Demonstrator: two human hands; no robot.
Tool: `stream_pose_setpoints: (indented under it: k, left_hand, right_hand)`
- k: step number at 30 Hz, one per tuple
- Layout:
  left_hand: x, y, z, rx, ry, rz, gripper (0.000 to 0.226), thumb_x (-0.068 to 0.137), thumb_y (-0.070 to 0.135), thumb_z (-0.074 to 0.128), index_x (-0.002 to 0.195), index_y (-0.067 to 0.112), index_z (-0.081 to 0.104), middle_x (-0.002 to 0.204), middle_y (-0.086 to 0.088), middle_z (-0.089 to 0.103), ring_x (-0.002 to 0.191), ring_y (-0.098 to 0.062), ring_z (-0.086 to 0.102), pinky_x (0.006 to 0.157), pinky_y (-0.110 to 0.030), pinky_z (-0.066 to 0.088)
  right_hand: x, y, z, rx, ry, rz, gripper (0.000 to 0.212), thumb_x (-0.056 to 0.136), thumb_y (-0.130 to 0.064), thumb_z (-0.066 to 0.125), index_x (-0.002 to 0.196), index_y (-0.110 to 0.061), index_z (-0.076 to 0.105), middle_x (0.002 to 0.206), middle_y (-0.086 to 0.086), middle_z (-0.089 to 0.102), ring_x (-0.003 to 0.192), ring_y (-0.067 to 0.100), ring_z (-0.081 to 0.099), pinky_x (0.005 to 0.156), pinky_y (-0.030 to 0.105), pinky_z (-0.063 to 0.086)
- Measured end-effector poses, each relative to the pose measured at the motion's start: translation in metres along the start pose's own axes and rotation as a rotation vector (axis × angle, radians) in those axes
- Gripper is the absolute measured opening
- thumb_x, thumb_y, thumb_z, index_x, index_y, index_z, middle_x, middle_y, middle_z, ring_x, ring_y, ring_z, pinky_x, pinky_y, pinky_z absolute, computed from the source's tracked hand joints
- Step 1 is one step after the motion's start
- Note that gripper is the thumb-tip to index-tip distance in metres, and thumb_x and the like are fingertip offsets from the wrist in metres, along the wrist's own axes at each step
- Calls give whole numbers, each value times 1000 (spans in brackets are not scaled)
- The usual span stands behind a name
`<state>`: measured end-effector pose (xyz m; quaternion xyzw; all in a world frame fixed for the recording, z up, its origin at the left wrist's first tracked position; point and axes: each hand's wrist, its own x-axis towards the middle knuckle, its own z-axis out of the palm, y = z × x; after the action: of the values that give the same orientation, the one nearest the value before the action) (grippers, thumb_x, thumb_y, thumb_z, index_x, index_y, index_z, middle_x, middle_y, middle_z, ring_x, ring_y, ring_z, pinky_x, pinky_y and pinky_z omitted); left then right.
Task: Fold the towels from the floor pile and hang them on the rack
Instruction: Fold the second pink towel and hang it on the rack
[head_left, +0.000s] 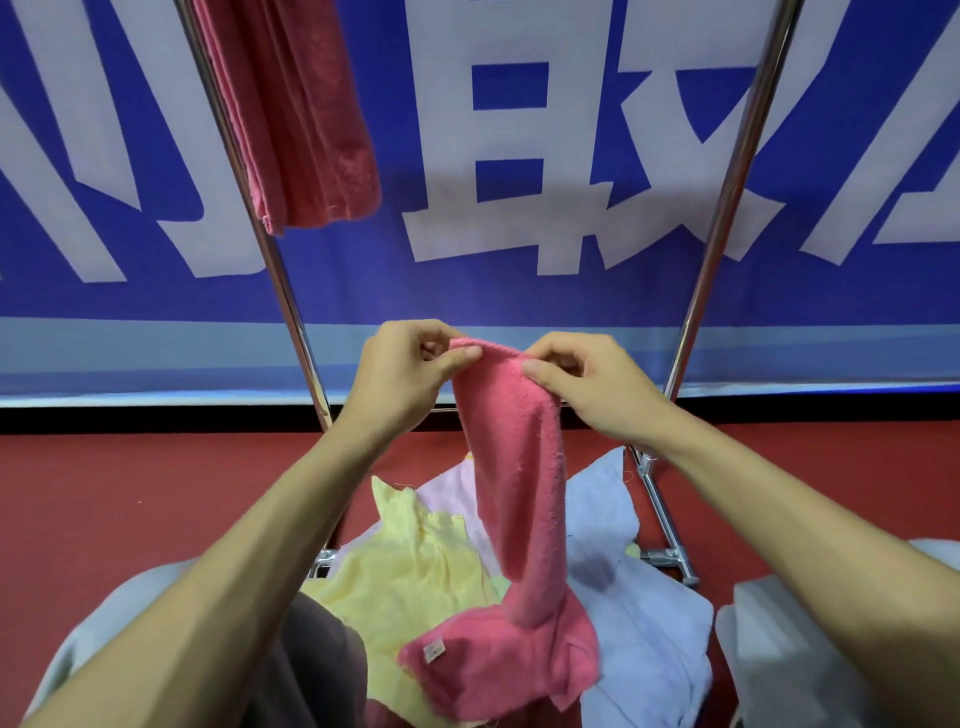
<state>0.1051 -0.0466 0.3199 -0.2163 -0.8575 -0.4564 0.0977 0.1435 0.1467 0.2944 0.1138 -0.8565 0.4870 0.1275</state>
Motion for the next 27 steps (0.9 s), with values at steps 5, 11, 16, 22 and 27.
stream_pose_setpoints:
  k: [5,11,16,22,27]
  left_hand:
    - [-1,6,1,-287,-105,-73,18,92,22,61,82,8,65,85,-5,63,79,-11,59,81,-23,49]
    - [0,15,3,-832,-78,-277,20,95,19,53,77,13,58,70,-1,55,61,-12,51,63,-24,42]
    - [10,8,-19,-1290,87,-472,23,97,22,50,85,8,64,69,0,68,66,-10,65,66,-22,54]
    - [13,0,-43,-1599,321,-530,22,98,10,47,82,3,60,60,-3,69,54,-11,68,56,-21,56]
    - [17,-19,-49,-1654,484,-588,13,94,3,47,87,1,59,68,-4,62,46,-11,62,48,-19,52]
  right_hand:
    - [-3,2,-7,-29,-101,21,11,89,-20,64,80,-16,67,72,-2,65,66,6,55,69,29,45]
    - [-2,18,-8,-170,-196,105,18,86,-27,69,72,-18,63,66,3,62,61,11,53,65,34,47]
    - [-1,33,-6,-269,-228,166,13,82,-26,73,75,-23,64,67,-3,57,60,7,48,65,25,41]
    - [-2,51,-1,-283,-276,288,20,78,-24,77,67,-25,61,54,-12,55,50,1,44,60,23,41]
    - [-10,57,-6,-400,-357,358,15,81,-22,75,71,-18,65,49,-12,60,48,1,54,62,28,53]
